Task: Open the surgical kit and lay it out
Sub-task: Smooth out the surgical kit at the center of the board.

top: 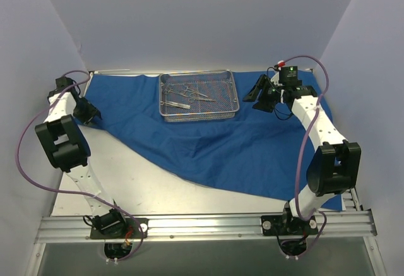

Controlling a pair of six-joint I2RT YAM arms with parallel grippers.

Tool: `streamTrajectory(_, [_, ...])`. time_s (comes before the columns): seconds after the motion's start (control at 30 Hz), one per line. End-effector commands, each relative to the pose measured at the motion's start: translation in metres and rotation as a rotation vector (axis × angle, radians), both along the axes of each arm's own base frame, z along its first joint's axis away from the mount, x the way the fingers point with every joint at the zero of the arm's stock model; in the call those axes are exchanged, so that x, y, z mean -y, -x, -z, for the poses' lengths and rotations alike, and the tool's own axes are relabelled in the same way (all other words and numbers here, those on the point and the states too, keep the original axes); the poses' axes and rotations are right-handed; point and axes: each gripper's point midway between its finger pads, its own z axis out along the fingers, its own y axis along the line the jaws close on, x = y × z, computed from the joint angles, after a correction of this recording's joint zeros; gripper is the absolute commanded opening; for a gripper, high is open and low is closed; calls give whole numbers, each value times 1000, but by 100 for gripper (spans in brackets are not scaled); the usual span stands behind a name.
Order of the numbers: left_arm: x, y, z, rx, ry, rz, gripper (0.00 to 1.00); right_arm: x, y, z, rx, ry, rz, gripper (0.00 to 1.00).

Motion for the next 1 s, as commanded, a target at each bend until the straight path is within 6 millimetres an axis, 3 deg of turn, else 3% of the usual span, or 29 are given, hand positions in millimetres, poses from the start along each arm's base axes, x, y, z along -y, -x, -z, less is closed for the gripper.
streamTrajectory(0.0, [-10,-12,1,34,-14,-16,44,1,5,-27,62,-17,2,53])
streamTrajectory(0.37, [-8,-23,14,29,11,-21,40,2,9,-26,55,-13,1,54])
streamTrajectory(0.5, [-7,-28,12,41,19,-20,34,4,9,-25,52,-12,5,54])
streamTrajectory(0.53, [-7,-28,10,44,21,-18,29,4,9,-25,52,-12,5,54])
streamTrajectory(0.6, [-6,-28,4,53,20,-15,26,4,9,-25,54,-13,5,54])
streamTrajectory(0.77, [-3,-24,-17,80,18,-13,2,1,9,-21,47,-21,-9,54])
streamTrajectory(0.97, [2,-9,-49,89,4,-20,2,-1,11,-13,27,-19,-41,54])
